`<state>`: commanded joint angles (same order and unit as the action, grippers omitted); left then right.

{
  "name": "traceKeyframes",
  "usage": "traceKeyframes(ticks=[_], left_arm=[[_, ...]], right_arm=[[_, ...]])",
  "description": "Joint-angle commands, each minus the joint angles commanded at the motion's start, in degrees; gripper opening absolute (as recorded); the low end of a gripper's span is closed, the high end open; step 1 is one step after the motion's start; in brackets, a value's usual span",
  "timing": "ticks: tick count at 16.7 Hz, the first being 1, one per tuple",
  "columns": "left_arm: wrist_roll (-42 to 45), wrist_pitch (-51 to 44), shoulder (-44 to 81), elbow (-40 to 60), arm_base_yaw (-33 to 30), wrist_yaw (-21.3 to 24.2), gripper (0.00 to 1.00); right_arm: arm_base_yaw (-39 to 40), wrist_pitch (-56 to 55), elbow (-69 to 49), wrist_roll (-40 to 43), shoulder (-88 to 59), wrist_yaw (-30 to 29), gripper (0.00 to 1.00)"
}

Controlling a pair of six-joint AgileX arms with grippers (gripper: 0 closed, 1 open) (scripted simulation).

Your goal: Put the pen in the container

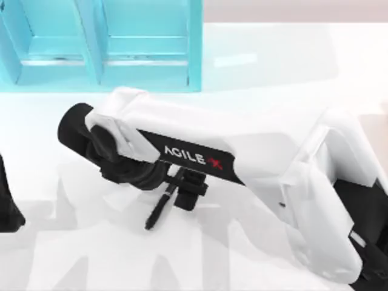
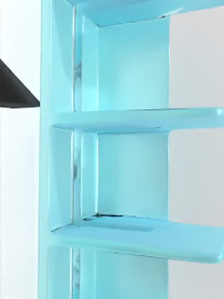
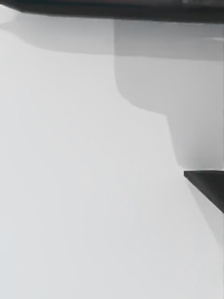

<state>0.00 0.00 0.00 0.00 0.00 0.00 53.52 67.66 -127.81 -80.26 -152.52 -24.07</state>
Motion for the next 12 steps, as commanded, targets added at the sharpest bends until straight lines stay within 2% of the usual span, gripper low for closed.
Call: traceKeyframes(ticks=[9,12], left_arm=[[0.00,0.00,0.00,0.00,0.00,0.00,1.00],[0.00,0.00,0.00,0.00,0.00,0.00,1.00]], right_arm=[[0.00,0.00,0.00,0.00,0.00,0.00,0.02],[0.00,0.00,0.00,0.00,0.00,0.00,0.00]])
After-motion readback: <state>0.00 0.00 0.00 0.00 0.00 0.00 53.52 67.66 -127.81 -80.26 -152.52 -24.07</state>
